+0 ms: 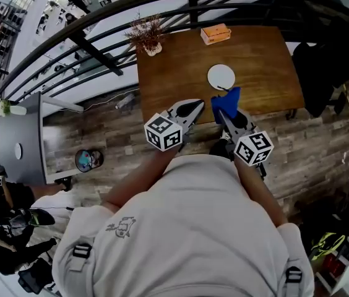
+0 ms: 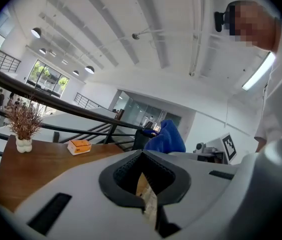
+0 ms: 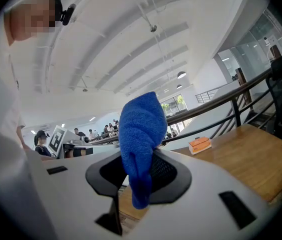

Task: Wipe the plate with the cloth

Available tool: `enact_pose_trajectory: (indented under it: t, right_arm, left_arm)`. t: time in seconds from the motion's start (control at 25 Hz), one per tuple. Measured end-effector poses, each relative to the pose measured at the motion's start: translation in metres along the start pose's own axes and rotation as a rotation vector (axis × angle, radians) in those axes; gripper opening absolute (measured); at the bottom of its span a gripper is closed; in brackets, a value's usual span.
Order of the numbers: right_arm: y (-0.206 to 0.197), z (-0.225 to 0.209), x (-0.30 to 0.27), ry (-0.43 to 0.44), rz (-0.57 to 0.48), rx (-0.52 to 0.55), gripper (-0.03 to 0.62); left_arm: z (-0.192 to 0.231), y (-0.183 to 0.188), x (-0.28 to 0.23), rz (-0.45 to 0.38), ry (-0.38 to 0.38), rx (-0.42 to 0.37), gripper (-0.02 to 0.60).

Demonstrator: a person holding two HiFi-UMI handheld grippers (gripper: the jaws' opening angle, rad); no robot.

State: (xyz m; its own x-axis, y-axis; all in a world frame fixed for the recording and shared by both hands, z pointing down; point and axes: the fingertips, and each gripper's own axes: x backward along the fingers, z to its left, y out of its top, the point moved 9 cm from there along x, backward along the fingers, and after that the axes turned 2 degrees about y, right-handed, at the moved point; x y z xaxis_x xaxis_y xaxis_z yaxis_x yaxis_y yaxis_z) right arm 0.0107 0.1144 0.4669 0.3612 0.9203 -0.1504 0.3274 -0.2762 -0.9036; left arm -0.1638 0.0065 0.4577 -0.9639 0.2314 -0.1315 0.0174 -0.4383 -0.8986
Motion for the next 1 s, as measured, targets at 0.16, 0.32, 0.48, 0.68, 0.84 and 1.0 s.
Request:
enact_pose_trajectory:
  t: [0.16,0.32,0.48,0.68,0.84,1.0]
  right_arm:
    - [0.019,-0.047,-0.014,0.022,0.022,-0.009,0.100]
    - [0.045,-0.094,-0.026,0.053,0.035,-0.011,0.100]
    - [0.064,-0.144,-0.037,0.091,0.067,-0.013,0.100]
    - [0.077,-0.199,-0.056,0.146,0.113,-0.037,0.100]
    - [0.072,-0.230,-0.075,0.171,0.170,-0.062,0.100]
    - [0.060,-0.250,-0.096,0.170,0.227,-0.085,0.100]
  left_arm:
    - [0.016,0.006,-0.042,0.006,0.039,0.028,0.006]
    - [0.030,0.017,-0.087,0.004,0.084,0.055,0.006]
    - [0.044,0.023,-0.135,0.010,0.138,0.077,0.006]
    - [0.061,0.024,-0.180,0.029,0.211,0.110,0.006]
    - [0.075,0.017,-0.193,0.052,0.267,0.151,0.006]
    - [0.098,0.012,-0.197,0.071,0.293,0.190,0.006]
